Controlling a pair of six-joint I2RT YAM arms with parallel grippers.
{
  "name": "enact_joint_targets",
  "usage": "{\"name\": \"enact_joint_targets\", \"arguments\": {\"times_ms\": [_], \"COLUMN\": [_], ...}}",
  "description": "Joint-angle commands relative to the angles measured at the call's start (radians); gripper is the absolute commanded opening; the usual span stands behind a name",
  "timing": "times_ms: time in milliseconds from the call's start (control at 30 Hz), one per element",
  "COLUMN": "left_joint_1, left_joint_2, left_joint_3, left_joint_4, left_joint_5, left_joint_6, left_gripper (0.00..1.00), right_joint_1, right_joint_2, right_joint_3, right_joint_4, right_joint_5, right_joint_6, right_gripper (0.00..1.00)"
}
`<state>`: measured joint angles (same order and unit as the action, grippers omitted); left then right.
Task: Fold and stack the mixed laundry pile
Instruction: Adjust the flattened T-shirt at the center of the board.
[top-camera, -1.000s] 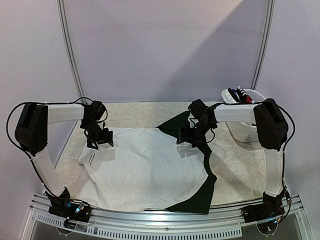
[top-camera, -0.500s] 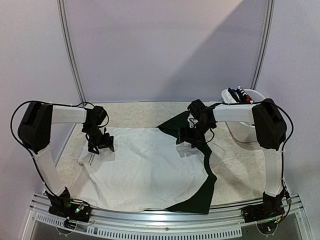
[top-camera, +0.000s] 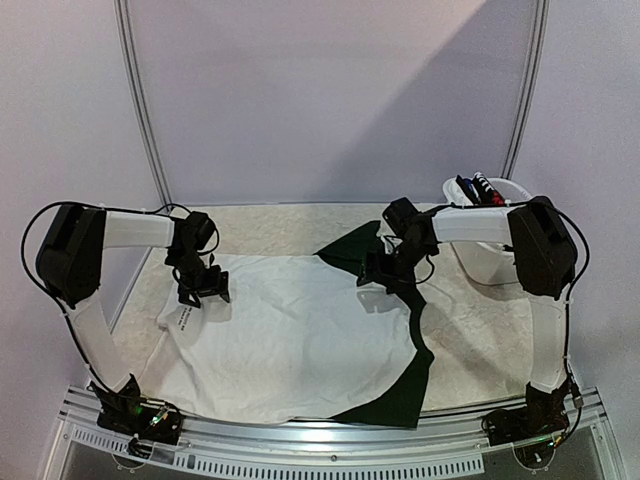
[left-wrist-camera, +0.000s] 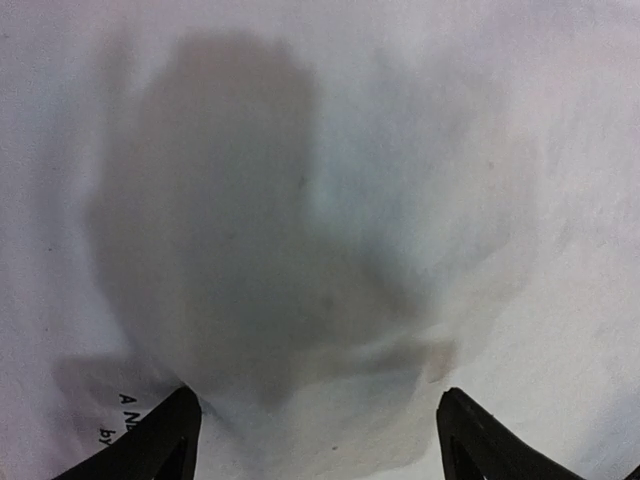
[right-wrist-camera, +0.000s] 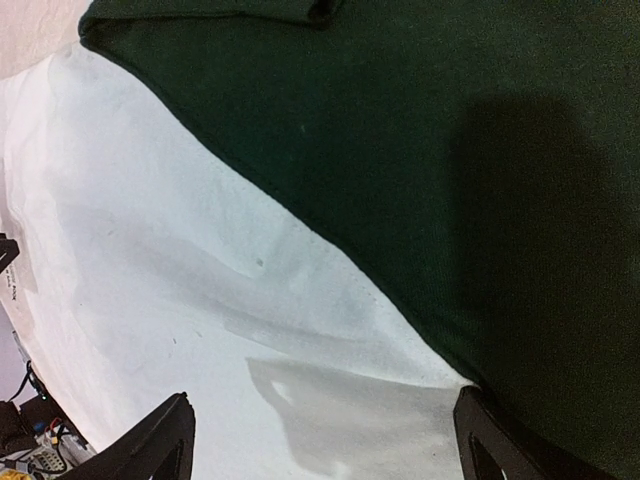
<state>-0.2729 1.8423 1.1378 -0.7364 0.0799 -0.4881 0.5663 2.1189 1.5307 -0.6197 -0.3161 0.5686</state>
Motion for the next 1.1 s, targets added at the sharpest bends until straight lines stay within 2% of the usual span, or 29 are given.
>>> {"name": "enact_joint_targets", "arguments": {"times_ms": [0,633,867,1067], "left_joint_1": [-0.048,-0.171,-0.178,-0.173], "left_joint_2": [0.019,-0.037,-0.118,-0.174], "left_joint_3": [-0.036,-0.017,0.045,0.105], "left_joint_4": [0.043,0.033,-0.048,-0.132], "left_joint_5": [0.040,0.033,-0.045,-0.077], "left_joint_6": [-0.030,-0.162,-0.147,-0.107], "left_gripper": [0.82,0.82,0.83,0.86], "right_joint_1": [-0.043,-0.154,-0.154,-0.154], "right_joint_2": [0.015,-0.114,-0.143,-0.125], "right_joint_3": [-0.069,-0.165,-0.041,0.084], "right_joint_4": [-0.073,-0.112,-0.122,-0.090], "right_joint_5": [0.059,0.108,-0.051,-0.118], "right_joint_6": [-0.021,-0.095,-0.134,-0.010], "right_gripper": [0.91,0.91,0.91,0.91]}}
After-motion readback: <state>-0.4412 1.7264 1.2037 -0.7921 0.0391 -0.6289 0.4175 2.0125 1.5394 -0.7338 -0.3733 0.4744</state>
